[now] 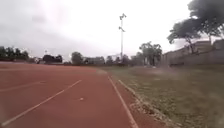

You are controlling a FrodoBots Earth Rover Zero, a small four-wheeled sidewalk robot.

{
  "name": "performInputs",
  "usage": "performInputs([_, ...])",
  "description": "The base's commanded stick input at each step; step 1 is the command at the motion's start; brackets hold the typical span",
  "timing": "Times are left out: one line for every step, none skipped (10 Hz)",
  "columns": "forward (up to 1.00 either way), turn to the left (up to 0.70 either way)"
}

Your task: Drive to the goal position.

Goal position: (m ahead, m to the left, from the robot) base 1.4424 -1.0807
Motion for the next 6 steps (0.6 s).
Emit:
performInputs([0.70,0.12])
performInputs([0.70,0.00])
performInputs([0.70,0.00])
performInputs([0.70,0.00])
performInputs([0.70,0.00])
performInputs([0.70,0.00])
